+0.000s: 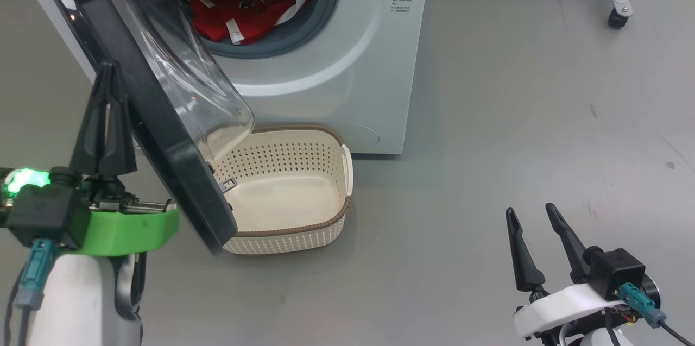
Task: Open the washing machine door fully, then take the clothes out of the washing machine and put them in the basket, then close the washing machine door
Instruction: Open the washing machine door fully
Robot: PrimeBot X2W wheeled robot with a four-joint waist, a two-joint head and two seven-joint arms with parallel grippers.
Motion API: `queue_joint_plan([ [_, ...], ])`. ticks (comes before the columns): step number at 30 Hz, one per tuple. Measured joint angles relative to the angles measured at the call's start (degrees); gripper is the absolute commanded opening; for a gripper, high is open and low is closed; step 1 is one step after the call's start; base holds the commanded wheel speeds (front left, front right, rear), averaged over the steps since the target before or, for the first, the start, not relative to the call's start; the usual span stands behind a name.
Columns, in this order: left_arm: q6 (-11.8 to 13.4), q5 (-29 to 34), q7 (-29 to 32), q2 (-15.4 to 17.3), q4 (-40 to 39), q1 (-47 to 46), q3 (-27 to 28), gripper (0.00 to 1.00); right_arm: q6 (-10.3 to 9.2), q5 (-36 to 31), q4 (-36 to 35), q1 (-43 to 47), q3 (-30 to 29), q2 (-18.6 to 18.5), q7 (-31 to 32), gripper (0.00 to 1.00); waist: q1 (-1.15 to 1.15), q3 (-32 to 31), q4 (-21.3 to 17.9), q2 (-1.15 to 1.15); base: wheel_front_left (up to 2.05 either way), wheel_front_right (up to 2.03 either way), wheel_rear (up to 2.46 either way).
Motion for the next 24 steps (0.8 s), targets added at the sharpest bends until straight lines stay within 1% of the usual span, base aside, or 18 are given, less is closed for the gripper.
queue_joint_plan([
  [3,-0.53,0.63,0.0,-0.03,0.05,0.06,-2.45,0.0,0.44,-0.36,0.09,0.02,0.0,0.26,0.0,1.0,0.0,-0.02,-0.31,0.0,0.0,0.0,0.0],
  [8,-1.47,0.85,0.11,-0.45,1.45,0.48,-5.83,0.0,0.52,-0.55,0.26,0.05,-0.07,0.69,0.0,1.0,0.0,0.24,-0.8,0.0,0.0,0.0,0.0],
  [12,-1.97,0.92,1.64,-0.59,3.6,2.09,-8.5,0.0,0.94,-0.88,0.37,0.05,-0.15,0.89,0.0,1.0,0.0,0.49,-1.09,0.0,0.0,0.0,0.0],
  [20,-2.44,0.59,4.86,-0.79,8.75,4.87,-11.39,0.0,1.03,-1.35,0.47,0.04,-0.52,1.29,0.0,1.0,0.0,1.0,-1.59,0.0,0.0,0.0,0.0],
  [24,-2.44,0.43,5.82,-0.81,10.94,5.52,-12.17,0.0,1.49,-1.36,0.57,0.04,-0.78,1.52,0.0,1.0,0.0,1.32,-1.82,0.0,0.0,0.0,0.0],
])
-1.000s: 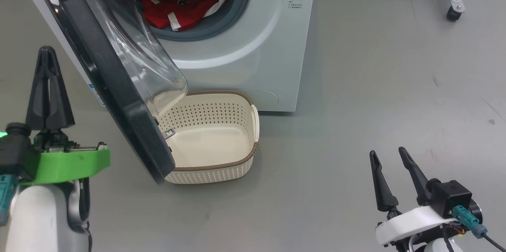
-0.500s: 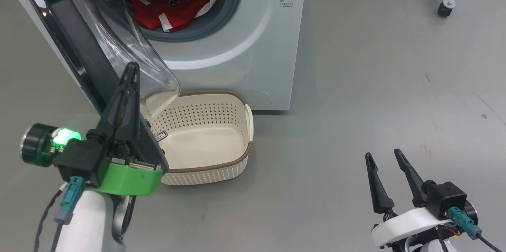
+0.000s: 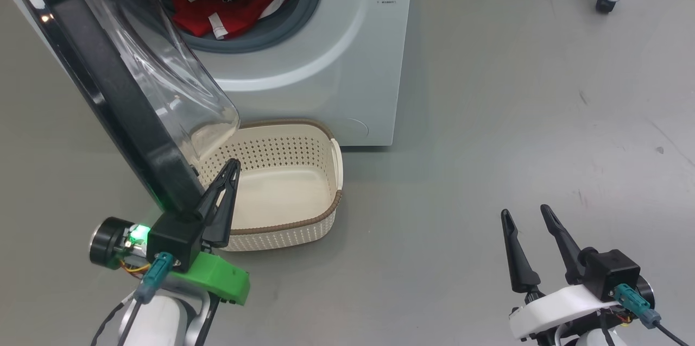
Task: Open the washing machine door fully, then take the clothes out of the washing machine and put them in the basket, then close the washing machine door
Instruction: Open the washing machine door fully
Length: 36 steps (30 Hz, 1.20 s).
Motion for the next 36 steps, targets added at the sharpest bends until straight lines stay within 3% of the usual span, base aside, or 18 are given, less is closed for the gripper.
queue_joint_plan([
  [23,2.27,-0.12,0.68,-0.48,7.37,-0.15,2.67,0.0,0.93,-0.08,0.16,-0.06,-2.33,1.7,0.0,1.0,0.0,1.6,-0.79,0.0,0.0,0.0,0.0],
  [36,3.05,-1.65,-1.78,-1.19,10.95,-1.08,2.1,0.0,1.57,-0.9,0.63,-0.01,-3.98,1.75,0.0,1.0,0.0,0.93,3.61,0.0,0.0,0.0,0.0],
])
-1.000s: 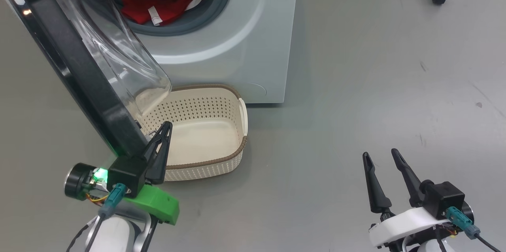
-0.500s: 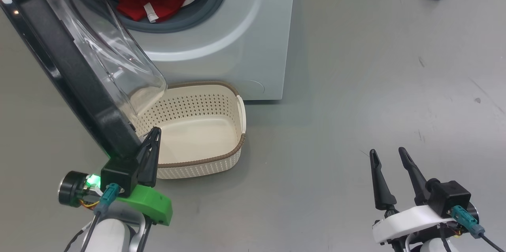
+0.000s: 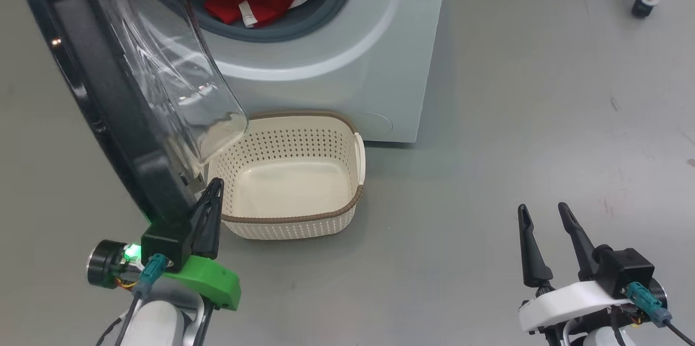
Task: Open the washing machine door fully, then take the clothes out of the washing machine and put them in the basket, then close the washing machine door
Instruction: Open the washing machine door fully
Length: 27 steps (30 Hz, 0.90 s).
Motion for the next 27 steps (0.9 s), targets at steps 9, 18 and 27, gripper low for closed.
queue_joint_plan([
  [9,1.53,-1.53,-1.2,0.0,1.93,-0.02,1.8,0.0,1.0,-0.63,0.97,1.02,0.33,0.16,0.0,1.0,0.0,-1.04,5.61,0.0,0.0,0.0,0.0],
  [18,2.89,-2.98,-1.97,0.07,2.14,-0.02,5.03,0.0,1.16,-1.21,1.08,1.19,0.26,0.37,0.01,1.0,0.0,-0.39,8.03,0.0,0.0,0.0,0.0],
  [27,3.71,-4.21,-2.46,1.13,2.1,-0.06,8.28,0.0,1.47,-2.36,1.07,1.07,0.76,0.2,0.01,1.0,0.0,1.82,9.07,0.0,0.0,0.0,0.0],
])
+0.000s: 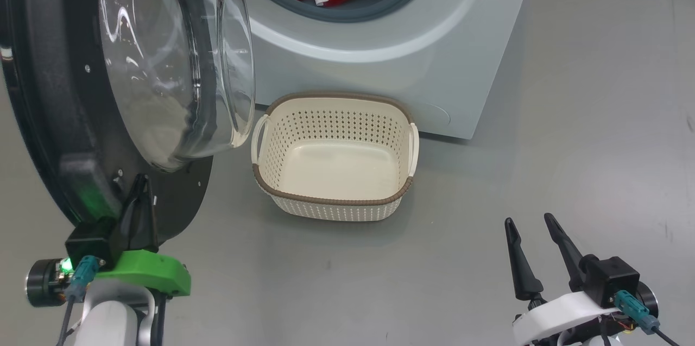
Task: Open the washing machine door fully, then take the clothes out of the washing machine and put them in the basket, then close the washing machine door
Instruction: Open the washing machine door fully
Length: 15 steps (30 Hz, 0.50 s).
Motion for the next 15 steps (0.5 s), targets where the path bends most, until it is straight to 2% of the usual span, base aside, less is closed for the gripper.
queue_joint_plan([
  [15,1.3,-4.7,-0.56,2.18,0.03,-2.1,7.87,0.0,0.0,-1.55,-0.47,-1.57,0.56,-1.35,0.04,1.0,0.0,5.19,1.79,0.0,0.0,0.0,0.0],
])
